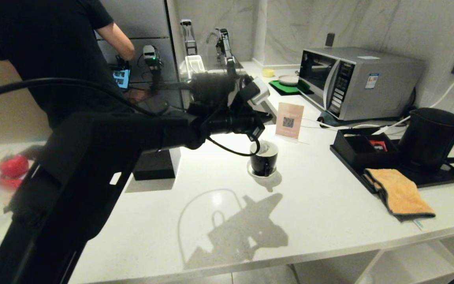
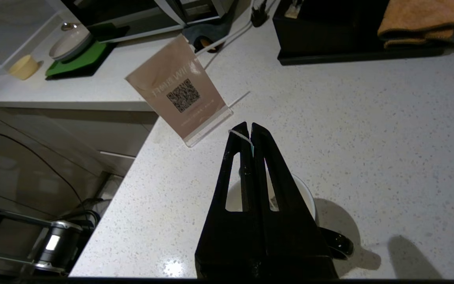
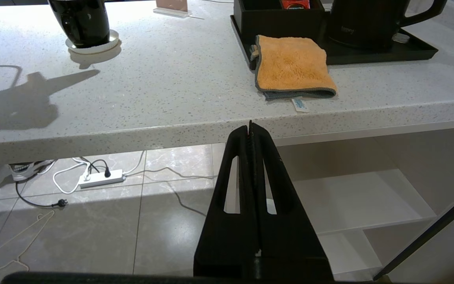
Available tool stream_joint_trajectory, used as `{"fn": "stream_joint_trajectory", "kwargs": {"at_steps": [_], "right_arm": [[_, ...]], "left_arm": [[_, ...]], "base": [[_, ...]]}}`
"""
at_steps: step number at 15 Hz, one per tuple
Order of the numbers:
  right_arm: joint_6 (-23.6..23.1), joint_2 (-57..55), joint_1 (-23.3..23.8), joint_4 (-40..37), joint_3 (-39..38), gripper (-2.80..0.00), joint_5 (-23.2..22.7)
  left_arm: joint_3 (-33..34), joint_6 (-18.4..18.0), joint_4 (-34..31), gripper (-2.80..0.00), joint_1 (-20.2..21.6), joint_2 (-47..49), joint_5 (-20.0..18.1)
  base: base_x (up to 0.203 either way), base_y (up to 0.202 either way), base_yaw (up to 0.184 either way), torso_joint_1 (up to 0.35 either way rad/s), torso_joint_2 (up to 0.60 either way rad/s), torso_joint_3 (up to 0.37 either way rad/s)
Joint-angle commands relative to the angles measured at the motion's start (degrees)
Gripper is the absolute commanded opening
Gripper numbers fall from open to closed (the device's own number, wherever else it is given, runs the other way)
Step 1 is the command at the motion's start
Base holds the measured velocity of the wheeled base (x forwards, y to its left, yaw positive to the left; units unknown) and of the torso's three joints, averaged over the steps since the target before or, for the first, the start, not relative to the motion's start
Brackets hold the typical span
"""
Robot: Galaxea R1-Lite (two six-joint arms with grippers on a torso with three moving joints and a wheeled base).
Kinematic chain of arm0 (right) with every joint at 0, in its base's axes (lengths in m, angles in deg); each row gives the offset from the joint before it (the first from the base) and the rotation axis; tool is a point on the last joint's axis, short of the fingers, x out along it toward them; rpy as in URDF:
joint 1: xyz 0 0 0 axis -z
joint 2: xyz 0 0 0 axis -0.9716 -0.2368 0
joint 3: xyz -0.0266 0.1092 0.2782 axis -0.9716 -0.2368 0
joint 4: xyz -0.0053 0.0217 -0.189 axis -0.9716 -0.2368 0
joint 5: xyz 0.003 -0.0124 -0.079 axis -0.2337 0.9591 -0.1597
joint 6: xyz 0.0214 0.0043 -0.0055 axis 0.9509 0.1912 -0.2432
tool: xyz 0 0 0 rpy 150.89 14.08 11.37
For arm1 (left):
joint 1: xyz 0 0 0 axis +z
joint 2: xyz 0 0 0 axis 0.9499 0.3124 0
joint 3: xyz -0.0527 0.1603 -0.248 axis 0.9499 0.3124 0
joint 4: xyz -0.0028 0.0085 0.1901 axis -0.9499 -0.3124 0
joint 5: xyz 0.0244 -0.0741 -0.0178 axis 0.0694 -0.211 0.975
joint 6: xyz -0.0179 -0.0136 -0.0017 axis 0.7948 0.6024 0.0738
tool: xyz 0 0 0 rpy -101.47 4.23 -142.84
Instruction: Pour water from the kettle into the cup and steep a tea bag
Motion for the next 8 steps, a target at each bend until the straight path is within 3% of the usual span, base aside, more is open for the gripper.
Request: {"fn": "stream_joint_trajectory", "kwargs": {"at_steps": [1, 8], "right_arm": [[-0.02, 0.01, -0.01, -0.02, 0.00, -2.80, 0.01], [-0.02, 0.01, -0.01, -0.02, 0.00, -2.80, 0.01]], "left_arm": [[-0.01, -0.16, 0.05, -2.80, -0.01, -1.62, -0.12], [0.59, -0.33, 0.14, -2.80, 0.12, -1.99, -0.21]], "base": [[0.000, 0.000, 0.000, 0.000, 0.00, 0.000], [0.000, 0.000, 0.000, 0.000, 0.00, 0.000]]}}
